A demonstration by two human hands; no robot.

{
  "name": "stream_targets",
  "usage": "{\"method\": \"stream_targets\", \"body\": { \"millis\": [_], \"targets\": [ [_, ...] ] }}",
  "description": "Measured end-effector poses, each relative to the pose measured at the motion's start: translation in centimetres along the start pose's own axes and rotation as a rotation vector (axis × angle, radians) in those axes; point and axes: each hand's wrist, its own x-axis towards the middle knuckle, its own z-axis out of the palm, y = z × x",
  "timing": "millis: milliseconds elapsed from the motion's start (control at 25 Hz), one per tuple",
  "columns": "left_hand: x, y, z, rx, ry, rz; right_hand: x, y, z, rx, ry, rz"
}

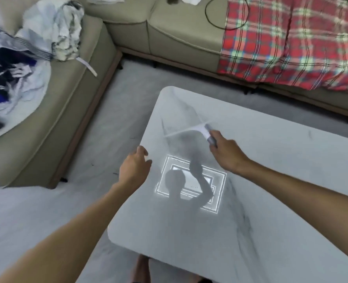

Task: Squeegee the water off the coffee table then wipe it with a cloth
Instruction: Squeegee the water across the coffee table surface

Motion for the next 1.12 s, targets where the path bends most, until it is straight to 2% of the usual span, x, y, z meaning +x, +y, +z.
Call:
{"method": "stream_targets", "body": {
  "millis": [160,280,480,600,800,1040,1120],
  "targets": [
    [8.8,-2.5,6.6,0.17,-0.115,0.183,9.5,-1.6,2.4,-0.095,0.188,-0.026],
    [11.3,-3.3,9.1,0.302,-0.133,0.248,15.7,-4.0,3.0,-0.107,0.222,-0.022],
    [12.1,-3.9,10.4,0.293,-0.186,0.275,21.2,-6.4,3.5,-0.147,0.204,-0.039],
    [12.2,-3.9,11.1,0.25,-0.229,0.267,21.6,-5.4,4.4,-0.239,0.155,-0.045],
    [12.7,-3.4,11.4,0.246,-0.175,0.227,18.9,-3.1,5.7,-0.274,0.077,-0.024],
    [13.2,-1.6,9.9,0.31,-0.343,0.207,10.5,0.6,4.1,-0.316,-0.105,0.037],
    [13.6,-1.7,9.3,0.317,-0.377,0.224,10.5,0.0,3.2,-0.255,-0.086,0.038]
  ]
}}
